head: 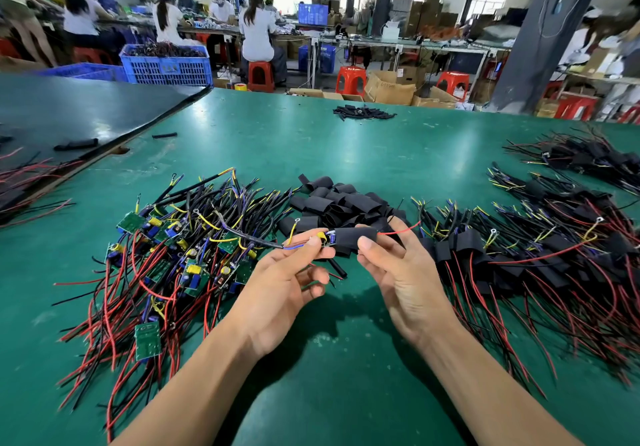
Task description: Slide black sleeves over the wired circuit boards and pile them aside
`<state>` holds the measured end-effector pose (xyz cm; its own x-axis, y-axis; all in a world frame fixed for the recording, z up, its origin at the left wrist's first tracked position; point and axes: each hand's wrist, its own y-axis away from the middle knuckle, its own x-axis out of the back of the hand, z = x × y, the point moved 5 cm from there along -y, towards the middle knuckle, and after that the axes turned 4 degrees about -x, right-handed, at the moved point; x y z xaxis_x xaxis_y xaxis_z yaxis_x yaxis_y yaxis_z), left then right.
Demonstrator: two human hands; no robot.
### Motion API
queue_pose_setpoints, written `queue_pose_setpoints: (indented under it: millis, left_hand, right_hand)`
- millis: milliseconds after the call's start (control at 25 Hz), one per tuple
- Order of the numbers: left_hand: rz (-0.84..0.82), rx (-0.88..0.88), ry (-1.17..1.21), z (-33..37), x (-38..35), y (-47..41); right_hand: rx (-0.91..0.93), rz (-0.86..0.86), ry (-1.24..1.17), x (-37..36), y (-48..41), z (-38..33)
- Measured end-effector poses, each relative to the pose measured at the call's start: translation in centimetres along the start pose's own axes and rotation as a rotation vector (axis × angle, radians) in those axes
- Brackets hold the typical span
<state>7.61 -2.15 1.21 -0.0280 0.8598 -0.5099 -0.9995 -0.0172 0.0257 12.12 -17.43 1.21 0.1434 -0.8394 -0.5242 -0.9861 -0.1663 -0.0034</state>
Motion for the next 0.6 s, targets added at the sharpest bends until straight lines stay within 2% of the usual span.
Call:
queue_pose_setpoints:
  millis: [440, 600]
  left_hand:
    - [-0.024, 0.055, 0.032, -0.01, 0.30, -0.09]
    - [0.001, 0.024, -0.005, -0.10, 0.44, -0.19]
  right_hand:
    - [-0.138, -0.124, -0.073, -0.48, 0.27, 0.53]
    - [-0.196, -0.104, -0.100, -0.50, 0.26, 0.85]
